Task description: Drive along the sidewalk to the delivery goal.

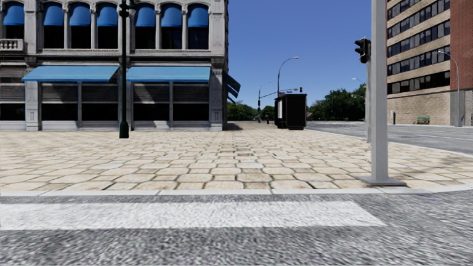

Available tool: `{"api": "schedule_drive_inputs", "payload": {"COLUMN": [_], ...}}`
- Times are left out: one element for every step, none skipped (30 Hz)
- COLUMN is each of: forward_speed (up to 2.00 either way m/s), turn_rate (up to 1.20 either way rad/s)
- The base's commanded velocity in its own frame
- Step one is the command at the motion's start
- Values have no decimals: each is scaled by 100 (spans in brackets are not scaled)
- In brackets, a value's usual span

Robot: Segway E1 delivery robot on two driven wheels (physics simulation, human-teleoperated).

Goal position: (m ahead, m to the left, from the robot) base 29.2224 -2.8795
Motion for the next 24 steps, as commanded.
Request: {"api": "schedule_drive_inputs", "payload": {"forward_speed": [200,200,200,200,200,200,200,200,200,200,200,200,200,200,200,200,200,200,200,200,200,200,200,200], "turn_rate": [0,0,0,0,0,0,0,0,0,0,0,0,0,0,0,0,0,0,0,0,0,0,0,0]}}
